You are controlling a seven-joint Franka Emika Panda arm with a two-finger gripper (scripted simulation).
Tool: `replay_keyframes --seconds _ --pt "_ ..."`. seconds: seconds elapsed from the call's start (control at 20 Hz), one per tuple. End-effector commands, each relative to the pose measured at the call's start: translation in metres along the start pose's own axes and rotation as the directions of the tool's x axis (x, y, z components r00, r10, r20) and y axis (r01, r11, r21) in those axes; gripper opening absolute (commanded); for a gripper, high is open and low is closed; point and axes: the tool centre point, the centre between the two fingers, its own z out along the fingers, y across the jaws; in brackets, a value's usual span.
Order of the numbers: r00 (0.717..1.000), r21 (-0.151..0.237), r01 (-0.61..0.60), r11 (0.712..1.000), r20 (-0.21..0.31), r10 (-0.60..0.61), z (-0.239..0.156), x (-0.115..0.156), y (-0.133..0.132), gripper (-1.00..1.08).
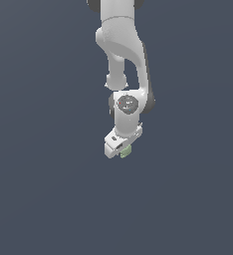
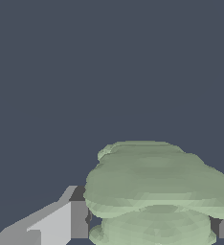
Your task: Pick up the object and move it to a goal position.
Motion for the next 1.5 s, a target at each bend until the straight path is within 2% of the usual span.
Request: replay_keyframes --seconds 0.0,0.5,1.45 --pt "1.000 -0.001 0.000 1.000 -0.001 0.000 -0.008 -0.001 -0.001 -1.00" --pt "1.000 -0.001 0.001 1.000 0.000 -0.001 -0.076 -0.011 -0.009 -1.00" --pt "1.000 0.001 0.003 1.000 -0.001 -0.003 -0.293 -0.041 -0.034 -1.00"
